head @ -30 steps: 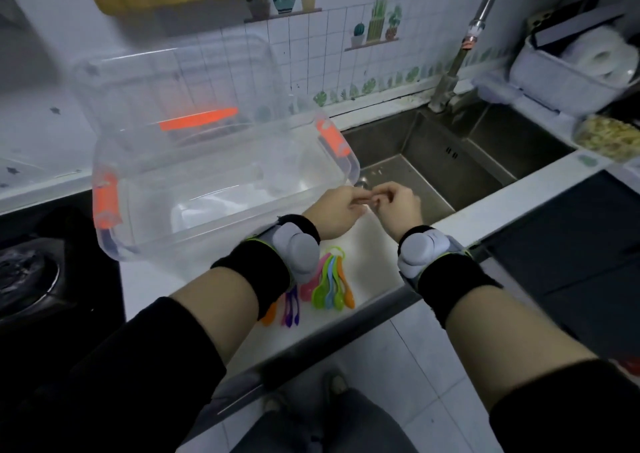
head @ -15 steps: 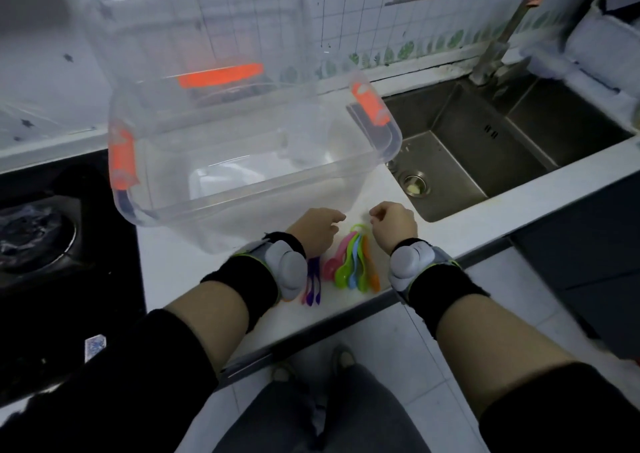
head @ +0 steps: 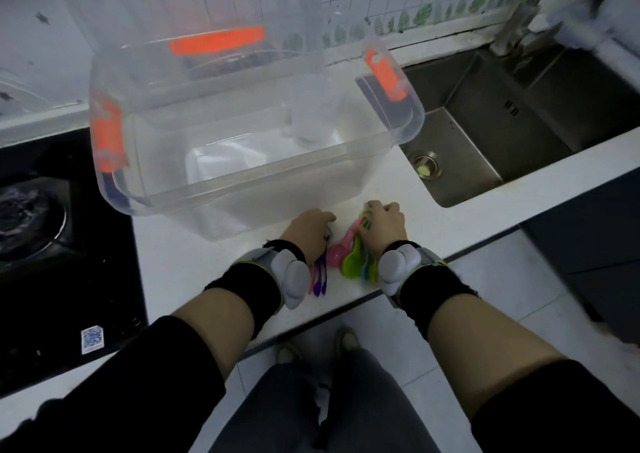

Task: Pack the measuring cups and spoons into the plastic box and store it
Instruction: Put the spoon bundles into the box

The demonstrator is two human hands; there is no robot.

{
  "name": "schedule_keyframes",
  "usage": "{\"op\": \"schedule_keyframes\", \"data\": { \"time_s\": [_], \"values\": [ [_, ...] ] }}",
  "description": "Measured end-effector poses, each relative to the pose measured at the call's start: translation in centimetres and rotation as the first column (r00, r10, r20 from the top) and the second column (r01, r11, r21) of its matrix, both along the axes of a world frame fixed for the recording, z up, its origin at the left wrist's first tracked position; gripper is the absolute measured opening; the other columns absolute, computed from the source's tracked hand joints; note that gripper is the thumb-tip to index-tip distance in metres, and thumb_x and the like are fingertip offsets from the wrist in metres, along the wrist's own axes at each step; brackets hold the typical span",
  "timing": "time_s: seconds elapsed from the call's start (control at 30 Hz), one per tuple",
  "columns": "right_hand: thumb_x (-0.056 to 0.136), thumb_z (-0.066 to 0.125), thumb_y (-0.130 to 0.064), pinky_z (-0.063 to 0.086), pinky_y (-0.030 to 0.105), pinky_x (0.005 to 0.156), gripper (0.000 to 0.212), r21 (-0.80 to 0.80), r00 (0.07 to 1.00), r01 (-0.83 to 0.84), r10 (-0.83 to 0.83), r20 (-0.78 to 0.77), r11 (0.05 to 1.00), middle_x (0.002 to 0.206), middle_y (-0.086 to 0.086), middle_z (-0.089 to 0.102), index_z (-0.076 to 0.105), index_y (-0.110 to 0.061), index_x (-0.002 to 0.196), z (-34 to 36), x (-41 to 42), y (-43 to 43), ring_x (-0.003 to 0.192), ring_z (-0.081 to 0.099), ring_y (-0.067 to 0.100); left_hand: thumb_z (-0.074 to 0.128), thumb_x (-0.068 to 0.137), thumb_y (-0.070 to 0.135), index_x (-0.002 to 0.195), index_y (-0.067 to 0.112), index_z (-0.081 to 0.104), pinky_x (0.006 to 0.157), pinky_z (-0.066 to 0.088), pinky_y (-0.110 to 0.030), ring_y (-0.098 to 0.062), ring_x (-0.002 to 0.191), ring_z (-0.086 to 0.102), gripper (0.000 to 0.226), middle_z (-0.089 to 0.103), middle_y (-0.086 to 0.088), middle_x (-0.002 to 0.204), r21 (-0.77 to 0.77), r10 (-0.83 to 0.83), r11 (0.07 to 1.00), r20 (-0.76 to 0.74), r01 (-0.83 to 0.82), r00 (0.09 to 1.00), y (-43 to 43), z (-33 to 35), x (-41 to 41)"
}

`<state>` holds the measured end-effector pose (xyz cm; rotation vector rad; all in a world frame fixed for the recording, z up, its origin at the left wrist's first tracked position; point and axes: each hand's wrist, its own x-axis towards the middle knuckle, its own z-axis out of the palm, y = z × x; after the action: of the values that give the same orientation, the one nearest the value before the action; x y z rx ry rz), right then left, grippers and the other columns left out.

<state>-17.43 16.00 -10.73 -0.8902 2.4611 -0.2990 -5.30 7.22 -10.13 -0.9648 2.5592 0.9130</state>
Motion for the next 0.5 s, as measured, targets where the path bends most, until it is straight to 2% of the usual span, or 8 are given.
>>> {"op": "schedule_keyframes", "data": {
  "time_s": [0.23, 0.37, 0.5],
  "values": [
    [0.086, 0.053, -0.014, 0.036, 0.042, 0.099, 0.041, 0.029, 1.0, 0.017, -0.017, -0.001, 0.999, 0.128, 0.02, 0.034, 0.045, -0.005, 0.125, 0.0, -0.2, -0.7, 0.115, 0.037, 0.04, 0.058, 0.083, 0.001, 0.131, 0.005, 0.051, 0.097, 0.039, -0.032, -0.033, 0.117, 0.05, 0.048, 0.048, -0.018, 0.128, -0.058, -0.031, 0.998, 0.007, 0.031, 1.0, -0.5, 0.2, -0.8],
    [0.082, 0.063, -0.02, 0.04, 0.04, 0.097, 0.041, 0.06, 0.999, 0.029, -0.03, 0.028, 0.998, 0.129, 0.018, 0.031, 0.053, -0.002, 0.117, 0.2, -0.5, -0.7, 0.115, 0.039, 0.039, 0.056, 0.086, 0.004, 0.12, 0.003, 0.059, 0.091, 0.041, -0.032, -0.033, 0.11, 0.052, 0.035, 0.05, -0.018, 0.122, -0.063, -0.017, 0.998, -0.001, 0.017, 1.0, -0.5, 0.3, -1.0],
    [0.081, 0.065, -0.021, 0.042, 0.037, 0.099, 0.042, 0.026, 0.992, 0.071, -0.073, 0.101, 0.997, 0.129, 0.019, 0.033, 0.055, -0.003, 0.117, 0.5, -1.0, -0.8, 0.113, 0.046, 0.038, 0.051, 0.091, 0.01, 0.105, 0.002, 0.062, 0.089, 0.041, -0.033, -0.032, 0.108, 0.054, 0.021, 0.058, -0.017, 0.116, -0.081, 0.004, 0.997, -0.025, -0.006, 1.0, -0.5, 0.8, -1.2]
  ]
}}
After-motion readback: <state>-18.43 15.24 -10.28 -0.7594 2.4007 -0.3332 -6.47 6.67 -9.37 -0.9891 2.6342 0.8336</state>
